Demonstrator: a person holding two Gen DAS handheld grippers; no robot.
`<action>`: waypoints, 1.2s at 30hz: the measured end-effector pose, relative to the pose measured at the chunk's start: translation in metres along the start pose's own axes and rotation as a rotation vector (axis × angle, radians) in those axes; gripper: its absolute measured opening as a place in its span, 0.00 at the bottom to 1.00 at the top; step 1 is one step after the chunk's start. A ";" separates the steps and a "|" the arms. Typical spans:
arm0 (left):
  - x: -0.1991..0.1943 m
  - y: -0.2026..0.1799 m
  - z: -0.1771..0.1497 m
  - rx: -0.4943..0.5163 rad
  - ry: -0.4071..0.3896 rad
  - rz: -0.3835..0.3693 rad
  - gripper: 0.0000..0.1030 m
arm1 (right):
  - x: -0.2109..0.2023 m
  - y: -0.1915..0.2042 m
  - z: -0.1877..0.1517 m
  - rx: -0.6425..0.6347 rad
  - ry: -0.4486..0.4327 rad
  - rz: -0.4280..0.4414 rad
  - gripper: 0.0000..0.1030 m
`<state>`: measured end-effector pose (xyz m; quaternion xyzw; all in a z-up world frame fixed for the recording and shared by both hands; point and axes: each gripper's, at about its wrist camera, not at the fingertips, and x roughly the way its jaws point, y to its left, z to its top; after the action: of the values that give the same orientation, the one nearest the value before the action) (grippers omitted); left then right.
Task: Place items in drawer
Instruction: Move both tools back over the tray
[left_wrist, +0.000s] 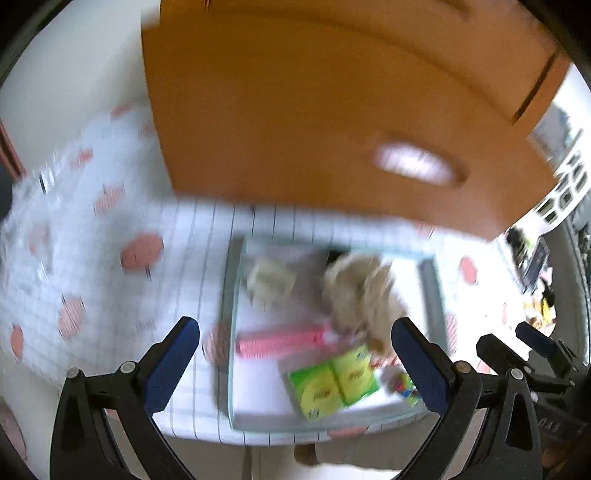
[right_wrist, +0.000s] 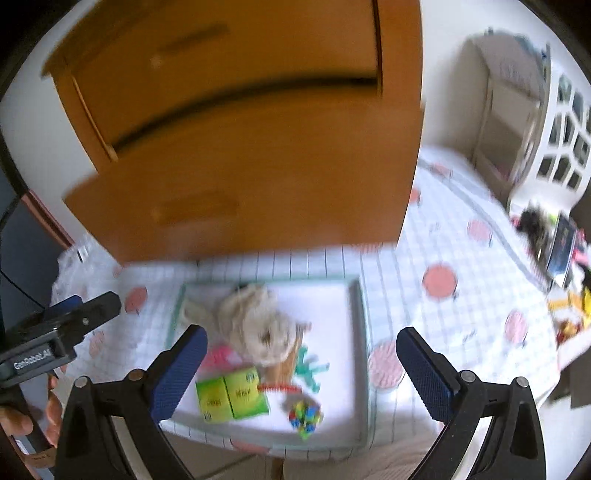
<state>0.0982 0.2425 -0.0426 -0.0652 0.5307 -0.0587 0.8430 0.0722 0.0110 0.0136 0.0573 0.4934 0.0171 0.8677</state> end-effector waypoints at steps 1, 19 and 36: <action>0.011 0.002 -0.005 -0.009 0.038 0.015 1.00 | 0.010 0.001 -0.007 -0.004 0.035 -0.008 1.00; 0.086 -0.003 -0.044 -0.011 0.241 0.039 0.92 | 0.097 -0.010 -0.056 0.058 0.386 -0.059 0.82; 0.119 -0.018 -0.051 0.013 0.279 0.043 0.81 | 0.128 -0.014 -0.060 0.107 0.500 -0.058 0.74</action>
<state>0.1026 0.2024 -0.1666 -0.0395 0.6437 -0.0527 0.7624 0.0862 0.0135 -0.1279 0.0826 0.6943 -0.0203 0.7146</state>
